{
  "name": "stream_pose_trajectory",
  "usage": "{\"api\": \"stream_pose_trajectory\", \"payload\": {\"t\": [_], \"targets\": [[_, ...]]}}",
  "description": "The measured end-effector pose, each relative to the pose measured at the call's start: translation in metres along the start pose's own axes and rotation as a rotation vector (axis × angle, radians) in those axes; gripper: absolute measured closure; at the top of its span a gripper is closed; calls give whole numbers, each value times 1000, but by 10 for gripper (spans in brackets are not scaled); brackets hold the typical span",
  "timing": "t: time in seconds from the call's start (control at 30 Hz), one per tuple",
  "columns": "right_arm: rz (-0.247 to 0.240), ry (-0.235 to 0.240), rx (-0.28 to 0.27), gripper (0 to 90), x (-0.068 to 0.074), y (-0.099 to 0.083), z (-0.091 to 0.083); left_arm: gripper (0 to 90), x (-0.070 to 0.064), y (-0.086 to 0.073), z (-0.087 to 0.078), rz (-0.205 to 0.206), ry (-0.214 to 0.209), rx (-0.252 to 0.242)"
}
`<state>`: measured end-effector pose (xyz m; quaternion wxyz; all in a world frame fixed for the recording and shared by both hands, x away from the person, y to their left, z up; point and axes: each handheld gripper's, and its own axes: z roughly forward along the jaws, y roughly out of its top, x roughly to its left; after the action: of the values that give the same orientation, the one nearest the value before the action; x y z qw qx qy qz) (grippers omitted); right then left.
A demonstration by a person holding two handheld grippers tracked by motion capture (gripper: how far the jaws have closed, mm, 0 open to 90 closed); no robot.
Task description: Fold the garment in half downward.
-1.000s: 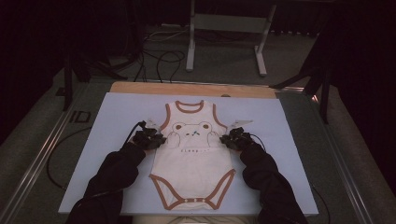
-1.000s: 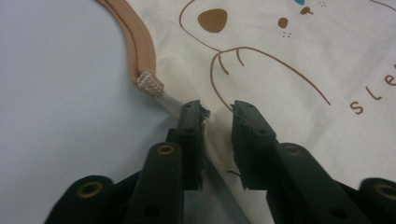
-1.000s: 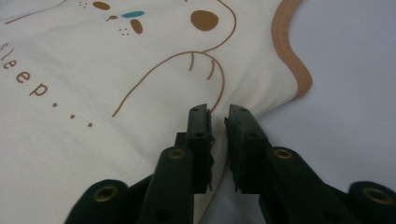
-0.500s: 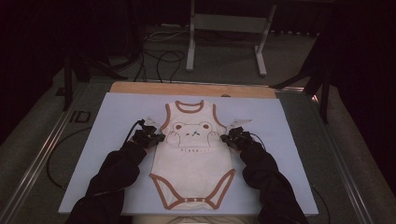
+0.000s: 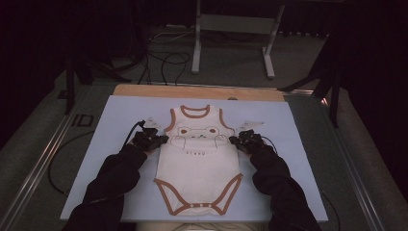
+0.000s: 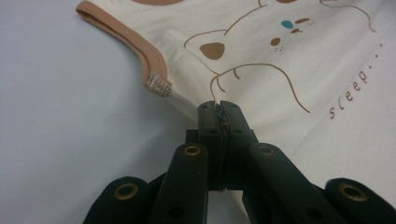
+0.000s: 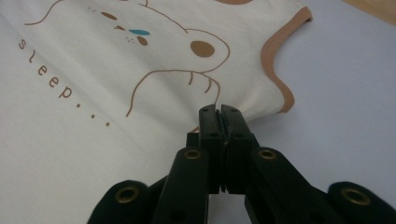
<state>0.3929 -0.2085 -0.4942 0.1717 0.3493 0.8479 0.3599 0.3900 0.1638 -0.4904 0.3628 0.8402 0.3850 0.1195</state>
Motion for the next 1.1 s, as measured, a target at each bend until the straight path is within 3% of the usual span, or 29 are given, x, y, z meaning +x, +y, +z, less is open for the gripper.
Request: {"api": "stream_pose_trajectory", "payload": {"t": [0.2, 0.47, 0.9, 1.1], "targets": [[-8, 5, -9, 889, 3, -2, -8, 900, -5, -1, -9, 16, -4, -8], [-56, 11, -15, 889, 14, -1, -24, 900, -16, -6, -21, 42, -37, -11], [-81, 32, -13, 888, 32, -19, -44, 900, -41, -25, -38, 94, -71, 0], [-102, 40, 13, 887, 44, -29, -49, 900, -50, -34, -43, 109, -84, 15]]}}
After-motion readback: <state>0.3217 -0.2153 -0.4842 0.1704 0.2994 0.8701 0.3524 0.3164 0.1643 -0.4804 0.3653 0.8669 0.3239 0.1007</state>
